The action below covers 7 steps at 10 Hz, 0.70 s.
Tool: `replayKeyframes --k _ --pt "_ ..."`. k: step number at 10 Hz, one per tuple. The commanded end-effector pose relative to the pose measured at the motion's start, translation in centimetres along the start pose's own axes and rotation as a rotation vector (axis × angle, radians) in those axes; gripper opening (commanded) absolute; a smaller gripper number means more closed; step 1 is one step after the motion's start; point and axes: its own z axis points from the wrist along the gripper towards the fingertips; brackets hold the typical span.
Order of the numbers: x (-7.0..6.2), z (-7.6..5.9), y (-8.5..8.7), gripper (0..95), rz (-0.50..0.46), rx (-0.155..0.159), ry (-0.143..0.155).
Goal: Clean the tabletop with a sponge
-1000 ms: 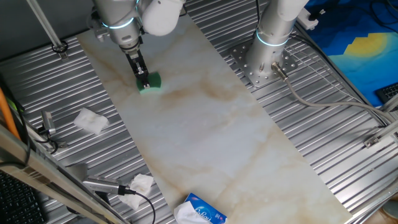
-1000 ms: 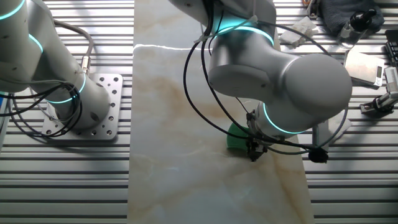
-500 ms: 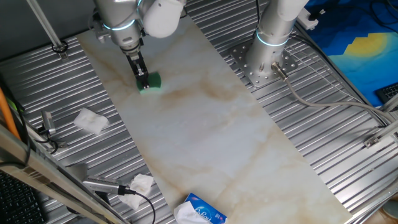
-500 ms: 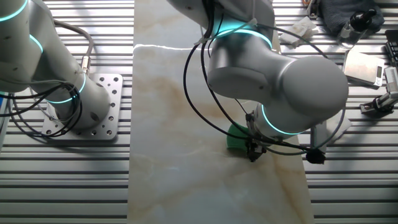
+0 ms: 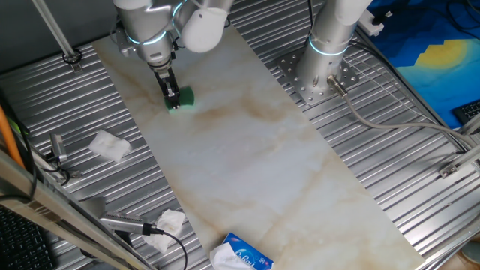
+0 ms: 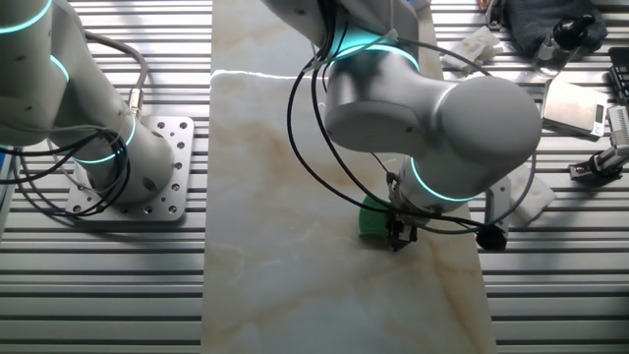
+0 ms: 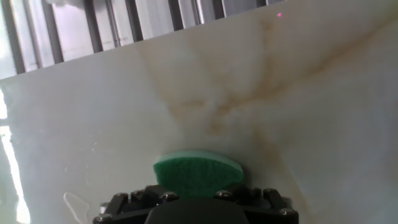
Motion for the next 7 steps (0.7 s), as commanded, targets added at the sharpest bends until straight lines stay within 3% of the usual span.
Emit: replayKeyframes --k 1,3,4,5,7 --pt "0.04 -0.05 -0.02 57.0 -0.003 -0.002 0.002" --pt "0.04 0.01 -0.02 57.0 -0.013 0.004 0.0" --pt "0.04 0.07 -0.02 19.0 -0.017 0.009 -0.002" --pt "0.04 0.08 -0.02 0.0 -0.019 0.006 -0.001" --pt "0.04 0.03 -0.02 0.0 -0.025 0.003 0.0"
